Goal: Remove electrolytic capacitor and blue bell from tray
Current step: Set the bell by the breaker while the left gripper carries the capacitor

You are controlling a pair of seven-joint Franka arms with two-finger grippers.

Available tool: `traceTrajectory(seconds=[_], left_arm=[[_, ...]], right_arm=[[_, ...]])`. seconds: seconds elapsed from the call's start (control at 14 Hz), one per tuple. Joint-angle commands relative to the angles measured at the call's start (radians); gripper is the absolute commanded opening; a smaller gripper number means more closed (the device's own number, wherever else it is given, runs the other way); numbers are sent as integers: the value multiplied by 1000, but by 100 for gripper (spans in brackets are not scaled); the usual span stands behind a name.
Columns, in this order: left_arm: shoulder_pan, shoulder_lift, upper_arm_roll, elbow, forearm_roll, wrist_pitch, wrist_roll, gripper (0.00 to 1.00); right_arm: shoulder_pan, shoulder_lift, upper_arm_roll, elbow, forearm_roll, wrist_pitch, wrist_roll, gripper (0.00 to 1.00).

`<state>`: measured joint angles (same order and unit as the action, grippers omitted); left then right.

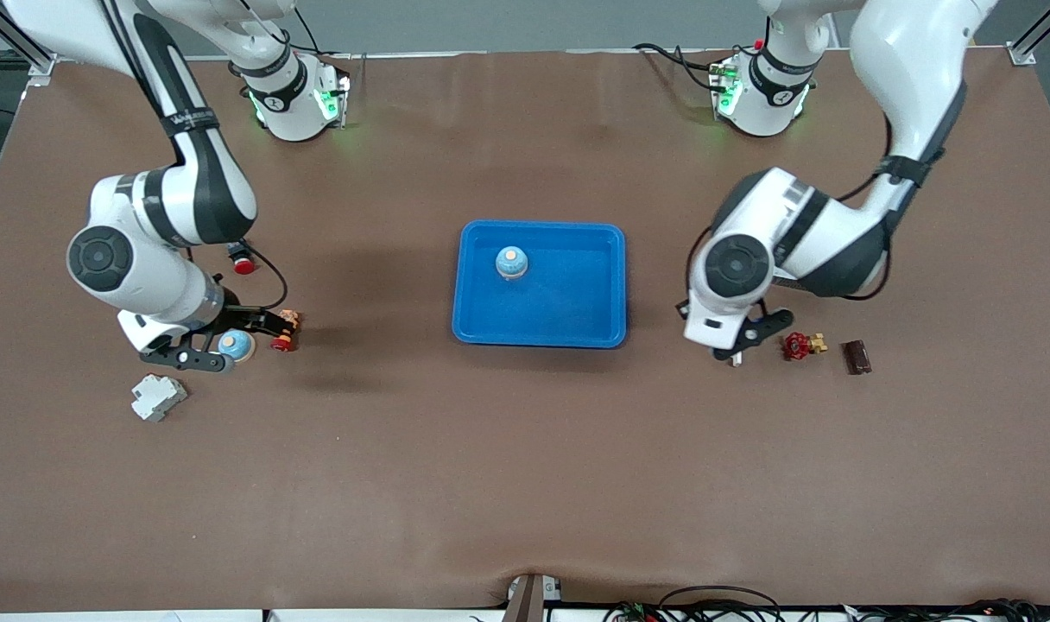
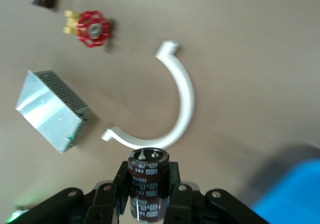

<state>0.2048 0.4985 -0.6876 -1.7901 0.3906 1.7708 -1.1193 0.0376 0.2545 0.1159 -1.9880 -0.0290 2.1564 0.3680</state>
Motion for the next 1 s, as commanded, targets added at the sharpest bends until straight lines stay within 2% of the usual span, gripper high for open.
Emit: traceTrajectory(seconds=[0.0,0.14,0.29,0.5,0.64,0.86,0.93], left_arm=[[89,-9,-15,-124,51,76,10,0],[140,-3,-17,-175,120,111,10,0],[165,9,-15,-209,128,183,10,0],[206,73,-12,-215,207,269,10,0],[225,107,-10,-215,261,282,10,0],[229,121,-10,-212,277,303,4,0],[229,123,-9,-209,277,305,4,6]], right_arm=[[89,-18,-5,0,53,0,179,100],[180,-20,-5,2,54,11,348,100],[270,-18,-7,2,54,60,501,100],[395,-8,-9,-9,54,147,705,100],[468,-4,-9,-9,54,174,816,100],[542,15,-7,-9,54,189,919,100],[562,28,-8,-9,54,203,959,100]])
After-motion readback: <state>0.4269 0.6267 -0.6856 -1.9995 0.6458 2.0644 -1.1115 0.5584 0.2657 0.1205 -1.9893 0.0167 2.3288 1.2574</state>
